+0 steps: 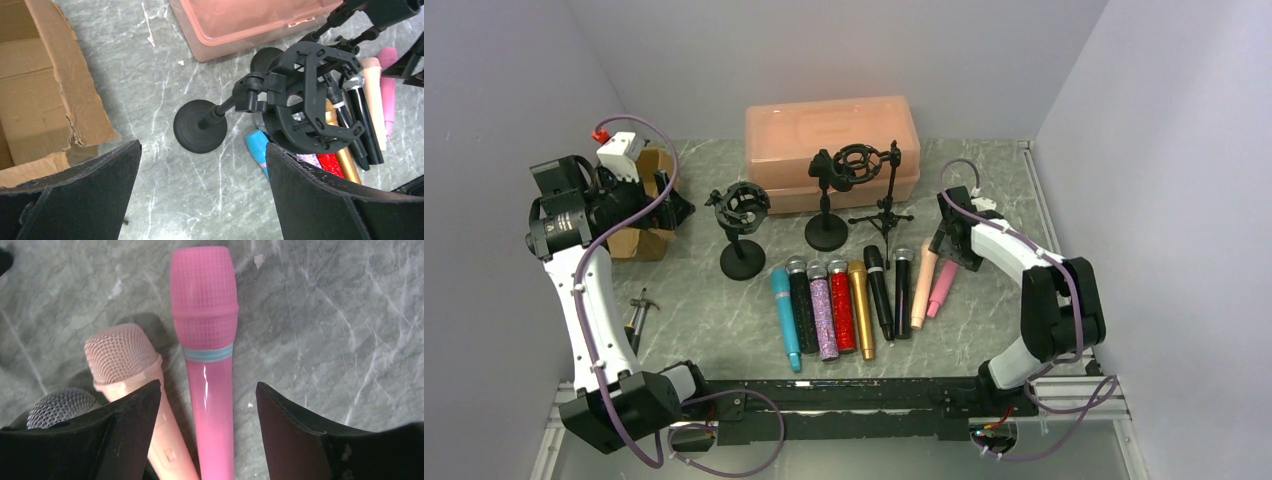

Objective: Attach the microphones to the stand

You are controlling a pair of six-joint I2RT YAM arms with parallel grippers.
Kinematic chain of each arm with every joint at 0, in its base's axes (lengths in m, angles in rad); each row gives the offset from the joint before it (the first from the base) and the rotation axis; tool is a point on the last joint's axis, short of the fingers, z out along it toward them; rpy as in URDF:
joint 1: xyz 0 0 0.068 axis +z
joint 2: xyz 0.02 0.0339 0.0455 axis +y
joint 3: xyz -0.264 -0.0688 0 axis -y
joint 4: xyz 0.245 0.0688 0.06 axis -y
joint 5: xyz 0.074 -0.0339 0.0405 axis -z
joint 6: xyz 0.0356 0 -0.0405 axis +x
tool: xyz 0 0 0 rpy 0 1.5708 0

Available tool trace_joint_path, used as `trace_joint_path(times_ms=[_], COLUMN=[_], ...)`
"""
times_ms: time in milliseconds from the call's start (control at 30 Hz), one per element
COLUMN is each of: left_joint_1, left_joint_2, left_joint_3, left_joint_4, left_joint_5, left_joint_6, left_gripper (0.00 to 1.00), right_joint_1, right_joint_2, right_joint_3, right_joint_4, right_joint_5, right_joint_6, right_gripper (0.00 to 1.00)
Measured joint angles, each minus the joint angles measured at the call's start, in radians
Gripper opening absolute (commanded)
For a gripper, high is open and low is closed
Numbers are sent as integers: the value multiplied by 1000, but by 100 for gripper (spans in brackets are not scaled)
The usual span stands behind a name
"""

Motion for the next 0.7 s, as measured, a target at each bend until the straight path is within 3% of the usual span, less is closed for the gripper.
trace_joint_path(times_ms=[333,533,700], left_joint_1=[0,-18,-182], left_joint_2=[25,38,103], left_joint_3=[201,283,359], left_joint_4=[-114,-129,-164], left_joint_5=[105,159,101], left_joint_6=[-25,-64,-60], left_gripper=[100,99,100], right_joint_1=[-16,-30,-34], right_joint_2=[59,85,69], right_joint_3=[-49,-80,-90], right_joint_4=[74,122,129], right_joint_5=[21,15,9], right_joint_6=[4,16,20], right_gripper=[63,37,16])
